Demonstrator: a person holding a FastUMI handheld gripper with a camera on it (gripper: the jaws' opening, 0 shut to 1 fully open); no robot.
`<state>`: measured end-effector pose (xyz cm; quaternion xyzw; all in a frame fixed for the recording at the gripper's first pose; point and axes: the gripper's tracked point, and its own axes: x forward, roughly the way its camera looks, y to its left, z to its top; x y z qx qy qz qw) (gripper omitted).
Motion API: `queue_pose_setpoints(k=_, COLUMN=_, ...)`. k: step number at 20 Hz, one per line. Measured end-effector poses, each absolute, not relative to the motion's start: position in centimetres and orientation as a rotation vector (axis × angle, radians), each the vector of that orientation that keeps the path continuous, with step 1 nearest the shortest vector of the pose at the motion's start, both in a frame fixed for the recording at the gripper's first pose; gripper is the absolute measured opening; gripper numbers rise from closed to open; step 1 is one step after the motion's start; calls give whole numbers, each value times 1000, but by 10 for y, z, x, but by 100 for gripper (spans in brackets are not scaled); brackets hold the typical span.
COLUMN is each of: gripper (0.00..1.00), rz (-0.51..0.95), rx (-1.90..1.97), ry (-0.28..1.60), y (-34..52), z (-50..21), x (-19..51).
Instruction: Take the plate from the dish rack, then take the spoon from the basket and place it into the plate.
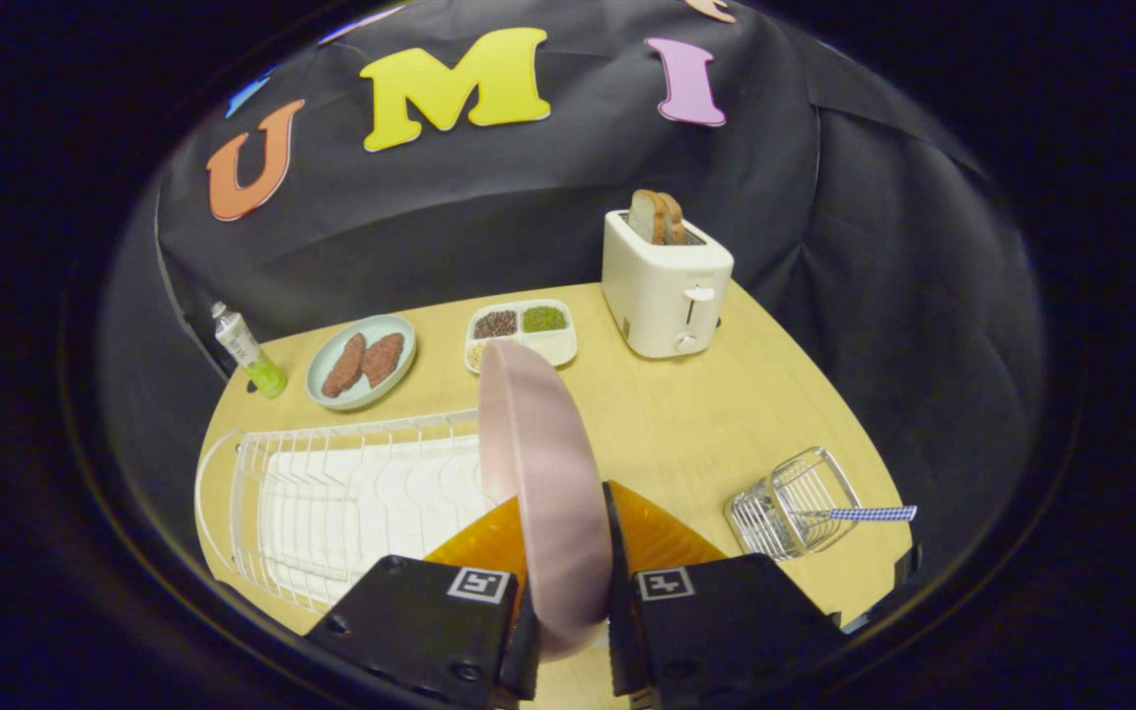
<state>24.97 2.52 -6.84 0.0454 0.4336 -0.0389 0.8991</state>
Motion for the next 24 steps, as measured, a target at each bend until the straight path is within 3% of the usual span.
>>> queue_pose_setpoints(k=8, gripper=32, rz=-129, rx=55, ry=849, y=23, z=-54, x=256)
queue_pose_setpoints(k=14, gripper=32, rz=-91, rx=21, ry=728, y=25, z=-1, x=249)
queue_pose_setpoints(k=24, gripper=32, rz=173, rx=263, ry=755, y=52, z=-10, x=128)
